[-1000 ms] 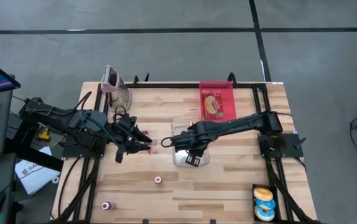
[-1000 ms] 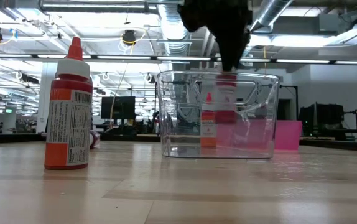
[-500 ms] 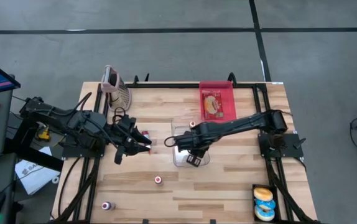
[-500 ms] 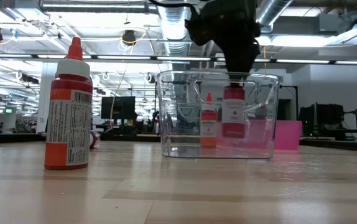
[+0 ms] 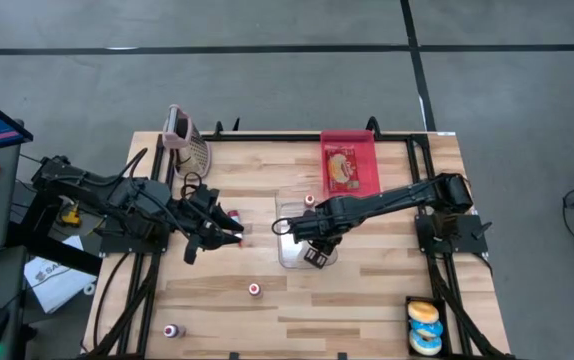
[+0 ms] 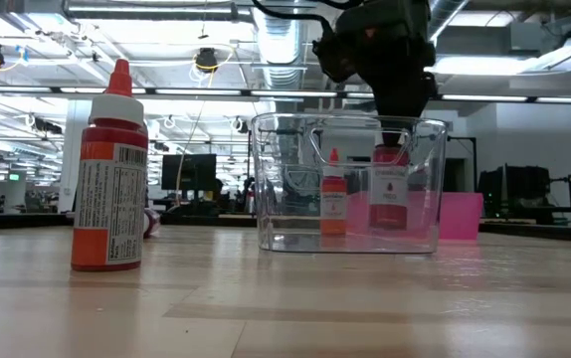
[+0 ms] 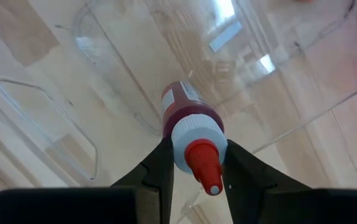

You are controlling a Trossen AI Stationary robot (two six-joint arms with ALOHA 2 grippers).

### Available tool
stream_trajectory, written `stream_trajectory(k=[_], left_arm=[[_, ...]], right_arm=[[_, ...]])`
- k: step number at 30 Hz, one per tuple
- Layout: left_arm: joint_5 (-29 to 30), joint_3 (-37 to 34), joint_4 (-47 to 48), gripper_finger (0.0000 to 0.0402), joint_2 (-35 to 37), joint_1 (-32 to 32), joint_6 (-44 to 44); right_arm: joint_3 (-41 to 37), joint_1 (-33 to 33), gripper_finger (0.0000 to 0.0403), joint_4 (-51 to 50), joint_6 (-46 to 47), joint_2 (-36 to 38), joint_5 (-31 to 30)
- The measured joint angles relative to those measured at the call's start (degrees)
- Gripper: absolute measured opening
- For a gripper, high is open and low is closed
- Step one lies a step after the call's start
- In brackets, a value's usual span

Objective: Pick & Place Food Item
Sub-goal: Put the right red food coloring bottle into the transparent bin, then put the orange food coloring bottle into the transparent bin

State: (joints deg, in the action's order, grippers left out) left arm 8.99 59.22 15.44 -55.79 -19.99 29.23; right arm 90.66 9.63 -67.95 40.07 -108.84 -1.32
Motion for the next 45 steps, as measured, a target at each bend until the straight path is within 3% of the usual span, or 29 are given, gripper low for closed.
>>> stream_trajectory(k=[7,13,22,34,45], left_arm=[[-0.02,0.0,-0.02,0.0149,0.0,0.0,0.07],[-0.02,0.0,-0.04,0.0149,0.0,0.0,0.17],[-0.02,0.02,-0.04,0.0149,0.0,0.02,0.2],[-0.02,0.02,-0.04,0.0149,0.0,0.02,0.2],[-0.04,0.02,0.07,0.0149,0.0,0.02,0.03]], right_arm=[[0.01,0.0,0.0095,0.64,-1.9,-0.11,-0.63],[0.01,0.0,0.0128,1.07,-2.82,-0.13,-1.3],[0.01,0.48,0.0129,2.94,-4.15,-0.13,-1.27],[0.03,0.48,0.0172,2.33,-4.28,0.15,-1.35],[0.03,1.07,0.0174,1.52,-5.16,12.36,-10.02]])
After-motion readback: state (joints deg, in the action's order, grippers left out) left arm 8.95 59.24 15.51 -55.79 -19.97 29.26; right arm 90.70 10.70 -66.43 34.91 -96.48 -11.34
